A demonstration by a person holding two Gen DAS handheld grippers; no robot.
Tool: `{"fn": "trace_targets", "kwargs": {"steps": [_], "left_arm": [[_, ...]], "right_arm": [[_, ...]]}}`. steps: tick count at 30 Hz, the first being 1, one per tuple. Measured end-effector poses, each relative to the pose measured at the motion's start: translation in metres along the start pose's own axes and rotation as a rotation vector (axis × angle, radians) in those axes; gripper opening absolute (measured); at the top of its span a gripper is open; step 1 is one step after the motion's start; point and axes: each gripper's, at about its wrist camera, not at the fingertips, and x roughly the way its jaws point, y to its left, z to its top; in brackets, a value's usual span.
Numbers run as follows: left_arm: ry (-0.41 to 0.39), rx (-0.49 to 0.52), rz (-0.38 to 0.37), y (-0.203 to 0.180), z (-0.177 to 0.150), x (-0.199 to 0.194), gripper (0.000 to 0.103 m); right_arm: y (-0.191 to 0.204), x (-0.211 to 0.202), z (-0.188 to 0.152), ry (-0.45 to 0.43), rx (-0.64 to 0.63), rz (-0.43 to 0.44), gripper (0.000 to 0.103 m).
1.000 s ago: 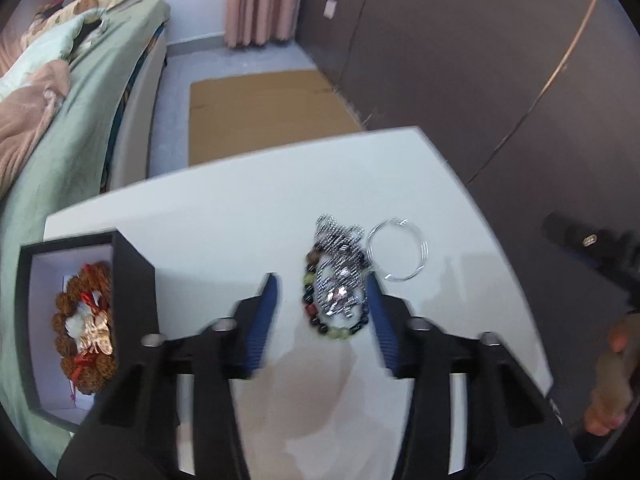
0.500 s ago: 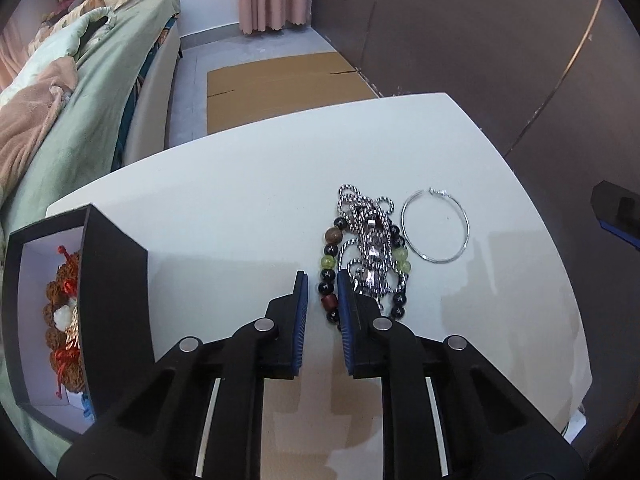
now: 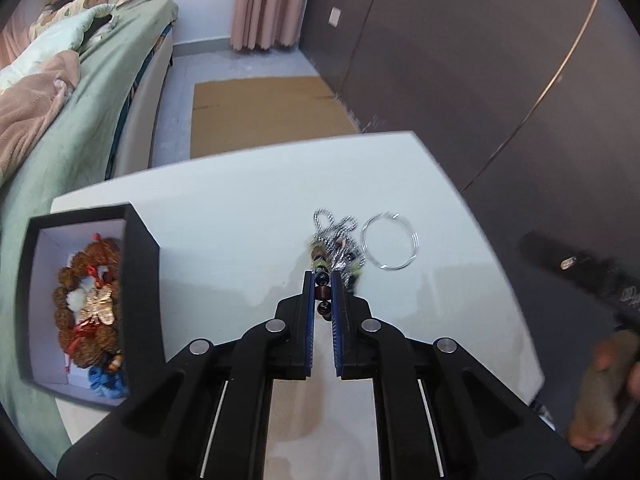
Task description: Organize jewelry
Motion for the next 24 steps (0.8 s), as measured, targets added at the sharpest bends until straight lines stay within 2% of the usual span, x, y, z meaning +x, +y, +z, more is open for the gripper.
{"fn": "trace_targets", "kwargs": {"steps": [9, 24], "left_arm": [[-0.083, 0.007, -0.05, -0.003, 0.005, -0.047, 0.008], [-0.222, -0.004, -0.098, 0.015, 0.013, -0.118, 0.008]], "right_arm": [[0.001, -0.003, -0.008, -0.002, 0.0, 0.002, 0.074], [0.022, 0.001, -0.016, 0.001, 0.002, 0.044, 0.074]]}}
